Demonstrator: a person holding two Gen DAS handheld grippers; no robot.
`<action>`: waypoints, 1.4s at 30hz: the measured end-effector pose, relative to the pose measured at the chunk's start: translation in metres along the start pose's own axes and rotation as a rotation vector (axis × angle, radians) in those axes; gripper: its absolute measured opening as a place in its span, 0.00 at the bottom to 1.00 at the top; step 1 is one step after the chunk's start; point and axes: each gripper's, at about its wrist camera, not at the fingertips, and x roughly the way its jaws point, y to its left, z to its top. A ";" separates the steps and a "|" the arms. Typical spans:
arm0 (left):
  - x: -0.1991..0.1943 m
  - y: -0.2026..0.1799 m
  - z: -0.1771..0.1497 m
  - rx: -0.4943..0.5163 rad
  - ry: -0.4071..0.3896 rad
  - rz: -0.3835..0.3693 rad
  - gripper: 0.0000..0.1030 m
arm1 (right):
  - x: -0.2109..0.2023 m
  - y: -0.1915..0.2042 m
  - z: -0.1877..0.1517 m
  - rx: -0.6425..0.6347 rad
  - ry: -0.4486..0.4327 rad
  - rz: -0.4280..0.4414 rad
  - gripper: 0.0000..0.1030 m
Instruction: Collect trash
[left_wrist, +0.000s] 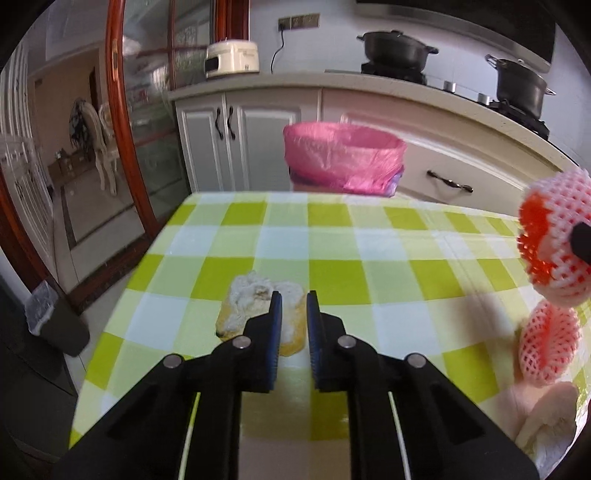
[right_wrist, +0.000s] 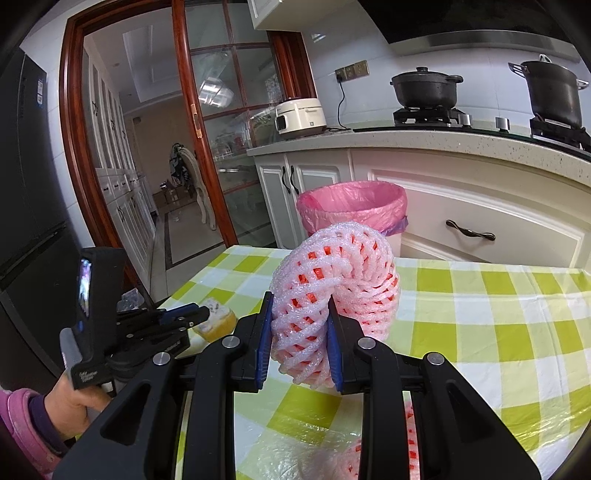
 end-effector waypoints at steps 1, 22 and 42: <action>-0.001 0.001 -0.001 -0.009 0.003 -0.001 0.14 | -0.001 -0.003 0.002 0.003 -0.003 0.003 0.26; 0.053 0.013 -0.001 -0.009 0.127 0.029 0.45 | -0.005 -0.027 0.008 0.047 -0.031 0.007 0.26; 0.020 0.022 -0.009 -0.106 0.134 -0.053 0.69 | -0.028 -0.028 0.007 0.050 -0.063 0.036 0.26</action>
